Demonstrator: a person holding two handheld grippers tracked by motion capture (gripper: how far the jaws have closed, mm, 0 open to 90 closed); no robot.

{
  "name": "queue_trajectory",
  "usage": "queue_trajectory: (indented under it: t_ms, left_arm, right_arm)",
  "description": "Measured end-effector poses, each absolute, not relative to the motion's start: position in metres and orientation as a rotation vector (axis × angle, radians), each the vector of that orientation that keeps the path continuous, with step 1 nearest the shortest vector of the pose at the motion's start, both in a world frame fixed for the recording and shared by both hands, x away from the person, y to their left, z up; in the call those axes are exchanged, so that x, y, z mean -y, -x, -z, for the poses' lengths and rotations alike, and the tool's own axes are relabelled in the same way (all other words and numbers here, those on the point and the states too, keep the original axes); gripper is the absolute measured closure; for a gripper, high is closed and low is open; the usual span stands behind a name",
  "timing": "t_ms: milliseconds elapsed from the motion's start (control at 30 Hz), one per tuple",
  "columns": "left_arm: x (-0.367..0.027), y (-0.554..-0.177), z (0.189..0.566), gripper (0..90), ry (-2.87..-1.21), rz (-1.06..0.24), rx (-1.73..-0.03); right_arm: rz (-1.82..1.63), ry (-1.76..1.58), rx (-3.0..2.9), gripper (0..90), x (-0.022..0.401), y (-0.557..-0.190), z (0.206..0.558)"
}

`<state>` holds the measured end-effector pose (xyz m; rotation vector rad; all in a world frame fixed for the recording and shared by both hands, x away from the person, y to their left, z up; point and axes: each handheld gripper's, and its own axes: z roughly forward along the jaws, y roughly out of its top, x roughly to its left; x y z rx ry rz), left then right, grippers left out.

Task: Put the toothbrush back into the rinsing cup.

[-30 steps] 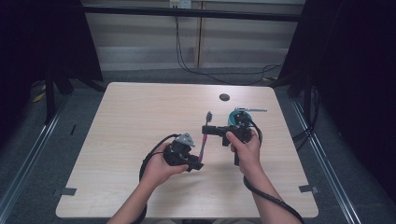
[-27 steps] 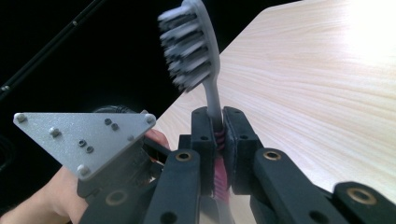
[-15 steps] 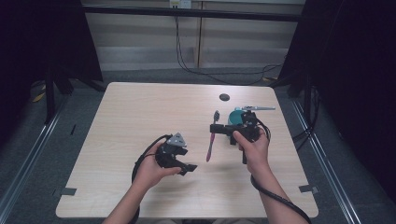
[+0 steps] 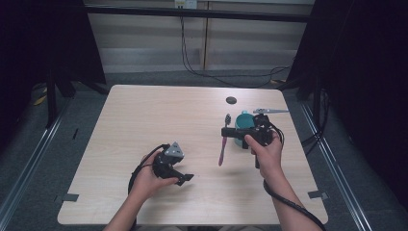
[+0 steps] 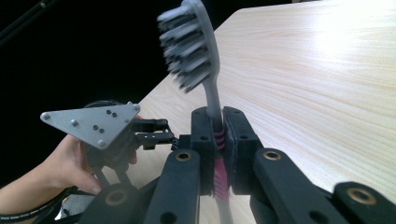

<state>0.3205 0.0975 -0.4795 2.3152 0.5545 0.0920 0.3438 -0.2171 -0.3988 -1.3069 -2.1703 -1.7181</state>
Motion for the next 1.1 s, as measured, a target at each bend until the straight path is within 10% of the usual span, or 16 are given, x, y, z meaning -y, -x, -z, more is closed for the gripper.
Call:
queue_trajectory:
  t_ms: [1100]
  left_arm:
    - [-0.118, -0.322, 0.502, 19.3, -2.310, -0.151, -0.589]
  right_arm:
    - [1.702, 1.319, 2.243, 83.3, 0.224, -0.346, 0.386]
